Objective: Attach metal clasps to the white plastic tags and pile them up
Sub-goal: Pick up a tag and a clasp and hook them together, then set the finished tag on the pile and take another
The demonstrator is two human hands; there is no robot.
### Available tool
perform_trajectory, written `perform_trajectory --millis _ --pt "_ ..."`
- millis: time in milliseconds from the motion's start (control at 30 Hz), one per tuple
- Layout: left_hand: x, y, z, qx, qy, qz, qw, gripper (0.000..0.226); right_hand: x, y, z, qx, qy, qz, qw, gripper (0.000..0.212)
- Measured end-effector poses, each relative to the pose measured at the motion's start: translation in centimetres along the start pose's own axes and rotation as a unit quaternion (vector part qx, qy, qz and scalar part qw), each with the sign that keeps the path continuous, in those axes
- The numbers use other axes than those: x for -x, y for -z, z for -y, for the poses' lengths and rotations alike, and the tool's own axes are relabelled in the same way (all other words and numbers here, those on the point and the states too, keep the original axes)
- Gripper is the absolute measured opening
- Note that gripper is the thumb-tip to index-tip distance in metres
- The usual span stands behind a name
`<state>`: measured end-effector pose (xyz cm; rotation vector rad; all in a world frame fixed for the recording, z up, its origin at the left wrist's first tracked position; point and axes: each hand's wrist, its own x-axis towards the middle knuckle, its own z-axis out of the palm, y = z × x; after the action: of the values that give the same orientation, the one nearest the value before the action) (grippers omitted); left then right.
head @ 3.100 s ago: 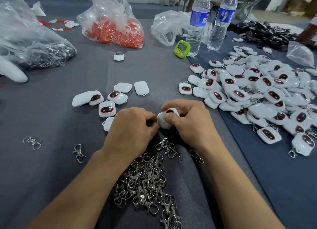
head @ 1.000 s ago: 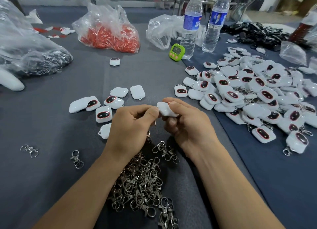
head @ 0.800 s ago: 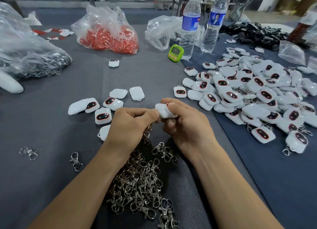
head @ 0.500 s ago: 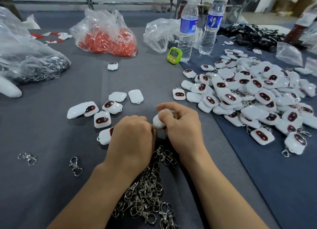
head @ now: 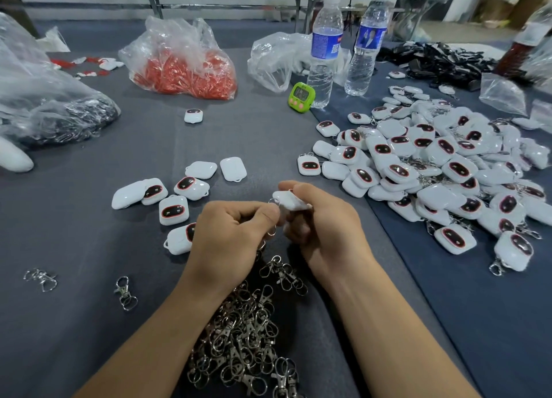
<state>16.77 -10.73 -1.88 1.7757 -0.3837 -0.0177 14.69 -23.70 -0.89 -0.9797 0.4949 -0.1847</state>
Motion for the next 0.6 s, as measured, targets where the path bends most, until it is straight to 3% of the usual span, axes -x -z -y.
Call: perform_trajectory --millis 167,300,400,500,600 --pt "-0.1 0.5 0.3 -0.102 -0.02 -0.037 0.994 0.024 0.3 -0.1 -0.5 0.096 0.1 -0.013 0.99 0.021" --pt "0.3 0.6 0.7 -0.371 -0.155 0.047 0.914 0.036 0.6 0.0 -1.2 0.249 0.198 -0.046 0.947 0.016" --pt "0.2 0.4 1.0 -0.447 -0.187 0.033 0.874 0.036 1.0 -0.1 -1.7 0.318 0.242 -0.031 0.916 0.007" --pt "0.5 0.3 1.0 -0.433 -0.192 -0.002 0.88 0.027 0.7 0.1 -1.2 0.348 0.236 -0.016 0.907 0.004" --pt "0.6 0.3 0.8 -0.357 -0.156 -0.061 0.919 0.023 0.0 0.6 -0.3 0.24 0.144 -0.019 0.96 0.009"
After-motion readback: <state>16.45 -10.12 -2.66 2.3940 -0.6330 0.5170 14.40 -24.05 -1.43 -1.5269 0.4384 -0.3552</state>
